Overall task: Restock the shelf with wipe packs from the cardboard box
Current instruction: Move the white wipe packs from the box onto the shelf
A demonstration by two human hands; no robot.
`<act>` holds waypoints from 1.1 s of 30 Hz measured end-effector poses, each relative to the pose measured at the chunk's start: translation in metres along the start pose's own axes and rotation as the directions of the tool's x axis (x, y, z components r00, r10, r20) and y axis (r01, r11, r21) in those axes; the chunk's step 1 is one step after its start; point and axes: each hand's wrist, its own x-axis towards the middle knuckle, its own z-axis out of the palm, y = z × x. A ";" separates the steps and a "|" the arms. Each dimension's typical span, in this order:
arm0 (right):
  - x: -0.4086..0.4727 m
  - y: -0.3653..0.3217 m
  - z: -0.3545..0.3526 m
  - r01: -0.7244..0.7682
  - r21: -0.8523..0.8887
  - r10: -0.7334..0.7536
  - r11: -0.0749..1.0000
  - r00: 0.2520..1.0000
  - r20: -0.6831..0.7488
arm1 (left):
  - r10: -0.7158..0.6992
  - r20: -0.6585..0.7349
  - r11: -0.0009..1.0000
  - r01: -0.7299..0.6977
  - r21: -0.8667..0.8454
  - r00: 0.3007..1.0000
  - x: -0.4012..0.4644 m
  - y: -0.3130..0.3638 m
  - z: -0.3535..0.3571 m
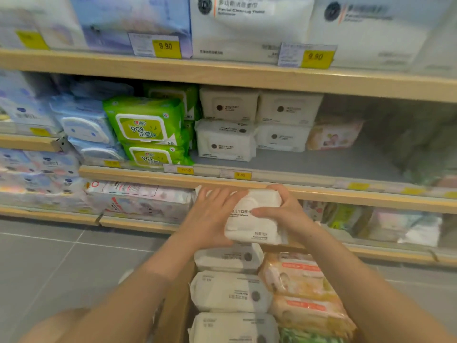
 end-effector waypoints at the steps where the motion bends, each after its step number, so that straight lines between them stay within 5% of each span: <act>1: -0.005 -0.003 -0.005 0.019 0.007 -0.019 1.000 1.000 -0.023 | 0.008 -0.015 1.000 -0.008 -0.020 1.000 0.003 0.000 -0.001; 5: -0.018 -0.021 -0.027 0.100 -0.031 -0.102 0.994 0.993 -0.062 | -0.305 0.003 0.900 0.289 -0.326 0.952 0.012 -0.011 -0.021; 7: -0.021 -0.028 -0.038 0.131 -0.056 -0.134 0.990 0.989 -0.056 | -0.475 0.157 0.656 0.467 -0.592 0.866 0.017 -0.021 -0.024; 10: -0.020 -0.029 -0.049 0.146 -0.086 -0.149 0.986 0.988 -0.033 | -0.367 0.490 0.120 0.563 -0.818 0.790 0.023 -0.025 -0.017; 12: -0.018 -0.025 -0.055 0.140 -0.116 -0.139 0.983 0.990 0.017 | -0.288 0.562 0.006 0.588 -0.809 0.776 0.026 -0.022 -0.012; 16: -0.013 -0.027 -0.068 0.199 -0.357 -0.172 0.913 0.979 0.108 | -0.273 0.496 0.031 0.523 -0.851 0.824 0.032 -0.019 0.000; 19: -0.005 -0.030 -0.069 0.269 -0.681 -0.228 0.681 0.962 0.152 | -0.279 0.439 0.143 0.490 -0.860 0.854 0.039 -0.010 0.005; 24: -0.002 -0.027 -0.062 0.248 -0.894 -0.126 0.374 0.968 0.216 | -0.287 0.386 0.283 0.462 -0.840 0.877 0.051 0.009 0.013; 29: -0.003 -0.010 -0.077 0.318 -0.828 -0.149 0.462 0.948 0.281 | -0.230 0.351 0.340 0.413 -0.845 0.908 0.061 0.022 0.019; 33: 0.001 -0.018 -0.091 0.336 -0.849 -0.246 0.406 0.936 0.253 | -0.153 0.311 0.488 0.346 -0.801 0.938 0.085 0.020 0.010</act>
